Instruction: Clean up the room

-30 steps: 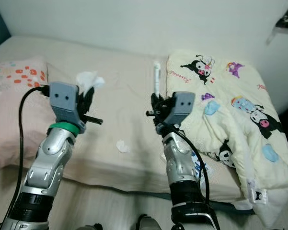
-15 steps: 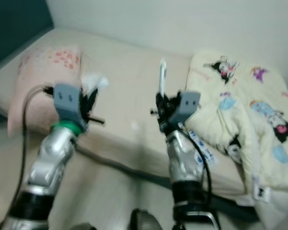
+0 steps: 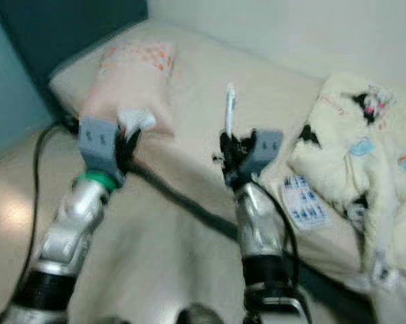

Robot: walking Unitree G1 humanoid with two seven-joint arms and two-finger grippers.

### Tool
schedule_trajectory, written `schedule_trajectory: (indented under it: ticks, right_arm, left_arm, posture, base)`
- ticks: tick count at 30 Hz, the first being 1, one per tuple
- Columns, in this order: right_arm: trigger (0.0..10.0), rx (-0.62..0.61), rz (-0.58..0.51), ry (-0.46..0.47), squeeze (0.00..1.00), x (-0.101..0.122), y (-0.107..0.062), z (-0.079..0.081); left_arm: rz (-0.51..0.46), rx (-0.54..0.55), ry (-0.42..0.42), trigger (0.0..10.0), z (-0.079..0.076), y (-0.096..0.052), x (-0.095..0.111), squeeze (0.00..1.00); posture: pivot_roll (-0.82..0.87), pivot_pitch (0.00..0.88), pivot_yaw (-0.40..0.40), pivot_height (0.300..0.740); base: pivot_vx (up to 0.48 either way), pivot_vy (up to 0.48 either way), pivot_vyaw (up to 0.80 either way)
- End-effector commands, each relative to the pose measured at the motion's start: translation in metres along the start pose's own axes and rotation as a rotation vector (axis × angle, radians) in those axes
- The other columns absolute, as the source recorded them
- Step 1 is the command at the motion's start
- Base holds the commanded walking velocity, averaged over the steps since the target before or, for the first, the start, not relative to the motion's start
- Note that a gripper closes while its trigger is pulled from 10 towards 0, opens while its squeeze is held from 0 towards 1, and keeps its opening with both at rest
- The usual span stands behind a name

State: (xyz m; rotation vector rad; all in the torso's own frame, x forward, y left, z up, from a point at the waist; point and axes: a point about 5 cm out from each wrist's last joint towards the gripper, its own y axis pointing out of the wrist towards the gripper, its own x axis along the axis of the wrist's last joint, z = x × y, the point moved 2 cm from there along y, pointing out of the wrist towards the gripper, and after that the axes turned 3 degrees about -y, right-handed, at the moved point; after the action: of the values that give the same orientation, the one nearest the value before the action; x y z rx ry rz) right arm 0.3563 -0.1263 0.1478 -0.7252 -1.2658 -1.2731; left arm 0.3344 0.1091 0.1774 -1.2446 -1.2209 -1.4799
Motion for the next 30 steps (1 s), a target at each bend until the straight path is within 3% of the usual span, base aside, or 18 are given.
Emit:
schedule_trajectory:
  ticks: [1,30]
  right_arm:
    - [10.0,-0.007,0.014,-0.002,0.00,-0.0021,-0.0009,-0.0029]
    - [10.0,0.041,0.027,-0.063,0.00,-0.0051,-0.0030,0.0032]
  left_arm:
    - [0.010,-0.001,0.001,10.0,-0.0011,0.0001,-0.0020,0.00]
    - [0.009,0.028,0.008,10.0,0.0025,0.0003,-0.0030,0.00]
  posture:
    - [-0.03,0.000,-0.001,0.740]
    - [-0.03,0.001,-0.002,0.740]
  base:
    - [0.000,0.000,0.72]
    - [0.000,0.000,0.72]
